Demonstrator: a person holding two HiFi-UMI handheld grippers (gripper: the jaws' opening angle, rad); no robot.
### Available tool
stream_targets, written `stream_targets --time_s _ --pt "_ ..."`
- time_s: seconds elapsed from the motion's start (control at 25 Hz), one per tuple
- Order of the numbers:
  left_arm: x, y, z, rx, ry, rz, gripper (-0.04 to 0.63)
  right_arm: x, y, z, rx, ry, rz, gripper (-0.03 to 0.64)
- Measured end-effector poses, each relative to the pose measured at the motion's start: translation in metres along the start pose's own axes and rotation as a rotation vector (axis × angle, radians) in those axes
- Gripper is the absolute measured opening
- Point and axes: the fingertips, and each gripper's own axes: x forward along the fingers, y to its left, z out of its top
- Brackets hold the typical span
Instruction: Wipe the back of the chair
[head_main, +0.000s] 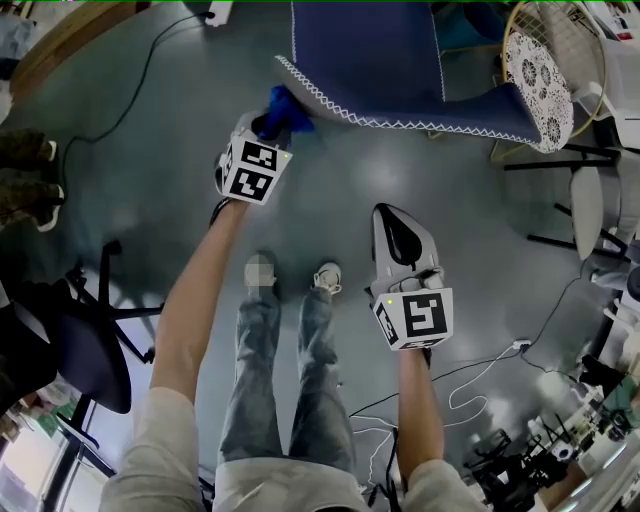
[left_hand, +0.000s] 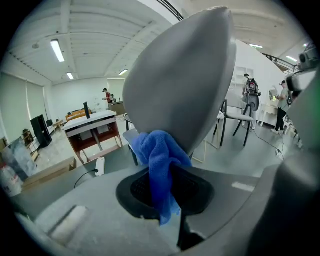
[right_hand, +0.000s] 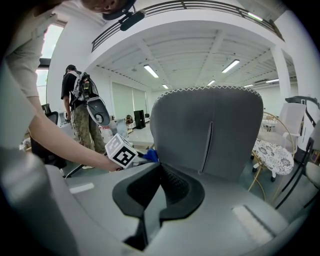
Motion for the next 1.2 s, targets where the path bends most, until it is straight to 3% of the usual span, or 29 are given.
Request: stream_targets --time_s 0.32,0.52,0.76,1.2 --pt "-0.054 0.0 0.008 -0.009 -0.091 0.059 0.044 -0.012 0.01 -0.003 -0.016 -0.002 0.019 0.0" --pt "-0.096 -0.01 0.045 0.002 -0.203 0.093 0.044 -0.026 0.012 0.0 -0.012 -0.006 0.012 0.0" --pt "-0.123 -0.039 0.107 0.023 -0.342 0.062 0.044 -0.037 0.012 -0.001 -0.013 -0.012 0.003 0.0" --pt "-0.108 -0.052 0.113 0.049 -0.346 0.063 0.044 -0.044 0.016 -0.01 -0.006 -0.01 -0.014 0.0"
